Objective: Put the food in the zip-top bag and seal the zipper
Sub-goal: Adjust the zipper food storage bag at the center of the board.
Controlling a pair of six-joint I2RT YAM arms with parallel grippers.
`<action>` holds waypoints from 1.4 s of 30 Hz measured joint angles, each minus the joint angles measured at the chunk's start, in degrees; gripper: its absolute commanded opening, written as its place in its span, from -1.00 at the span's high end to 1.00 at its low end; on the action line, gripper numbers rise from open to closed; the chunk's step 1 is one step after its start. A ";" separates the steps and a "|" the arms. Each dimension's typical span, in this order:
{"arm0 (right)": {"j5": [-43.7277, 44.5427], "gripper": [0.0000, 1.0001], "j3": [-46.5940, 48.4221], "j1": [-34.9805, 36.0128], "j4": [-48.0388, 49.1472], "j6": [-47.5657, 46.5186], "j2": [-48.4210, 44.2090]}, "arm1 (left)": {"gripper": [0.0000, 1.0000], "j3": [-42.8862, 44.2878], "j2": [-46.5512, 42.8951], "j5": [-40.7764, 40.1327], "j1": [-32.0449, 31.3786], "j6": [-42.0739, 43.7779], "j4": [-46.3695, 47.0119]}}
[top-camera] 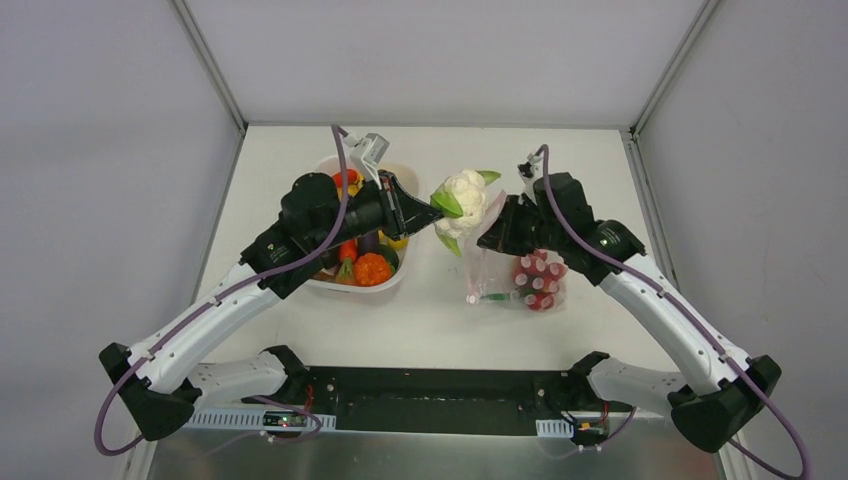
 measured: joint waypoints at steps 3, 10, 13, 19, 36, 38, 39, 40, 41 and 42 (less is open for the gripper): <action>-3.56 1.00 4.37 1.66 0.61 -0.94 4.70 | 1.00 -1.81 -2.23 -1.46 0.02 -0.26 1.46; -7.56 1.00 10.75 8.81 3.82 -2.64 14.51 | 1.00 -6.36 -14.49 -12.81 0.02 2.03 -1.73; -4.68 1.00 10.69 9.94 2.34 -2.21 15.80 | 1.00 -7.52 -19.32 -18.38 0.02 3.23 -3.28; 9.05 1.00 1.79 9.57 -0.57 2.89 10.34 | 1.00 -7.50 -18.84 -21.75 0.04 4.35 -4.48; 18.86 1.00 0.24 9.53 -7.41 6.49 -0.39 | 1.00 -5.07 -6.32 -4.55 -0.02 0.35 0.37; 19.34 1.00 0.24 9.53 -7.48 6.49 -0.46 | 1.00 -5.07 -5.95 -2.54 -0.31 -0.98 2.62; 19.52 1.00 0.24 9.55 -7.43 6.54 -0.55 | 1.00 -5.07 -5.73 -1.79 -0.39 -1.53 3.43; 19.61 1.00 0.24 9.53 -7.39 6.58 -0.68 | 1.00 -5.07 -5.35 -0.70 -0.70 -2.45 4.70; 19.74 1.00 0.24 9.55 -7.23 6.67 -0.92 | 1.00 -5.11 -5.03 0.09 -0.76 -3.30 5.75; 19.82 1.00 0.22 9.55 -7.06 6.73 -1.14 | 1.00 -5.42 -4.66 0.61 -1.07 -4.07 7.21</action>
